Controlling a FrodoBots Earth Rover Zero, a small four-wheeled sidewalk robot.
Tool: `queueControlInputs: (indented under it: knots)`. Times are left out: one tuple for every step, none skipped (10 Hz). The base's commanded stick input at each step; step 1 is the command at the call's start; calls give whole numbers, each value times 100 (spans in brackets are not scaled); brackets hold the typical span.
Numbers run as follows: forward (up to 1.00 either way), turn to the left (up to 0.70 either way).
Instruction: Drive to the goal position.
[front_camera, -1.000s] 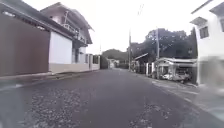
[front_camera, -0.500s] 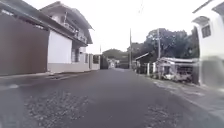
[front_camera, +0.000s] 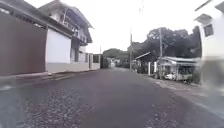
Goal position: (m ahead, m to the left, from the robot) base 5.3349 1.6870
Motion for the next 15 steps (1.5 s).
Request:
queueControlInputs:
  knots:
    - [50,0]
    - [50,0]
    - [50,0]
    - [50,0]
    - [50,0]
    - [50,0]
    - [50,0]
    - [50,0]
    - [50,0]
    - [50,0]
    - [50,0]
    - [50,0]
    - [50,0]
    - [50,0]
    - [50,0]
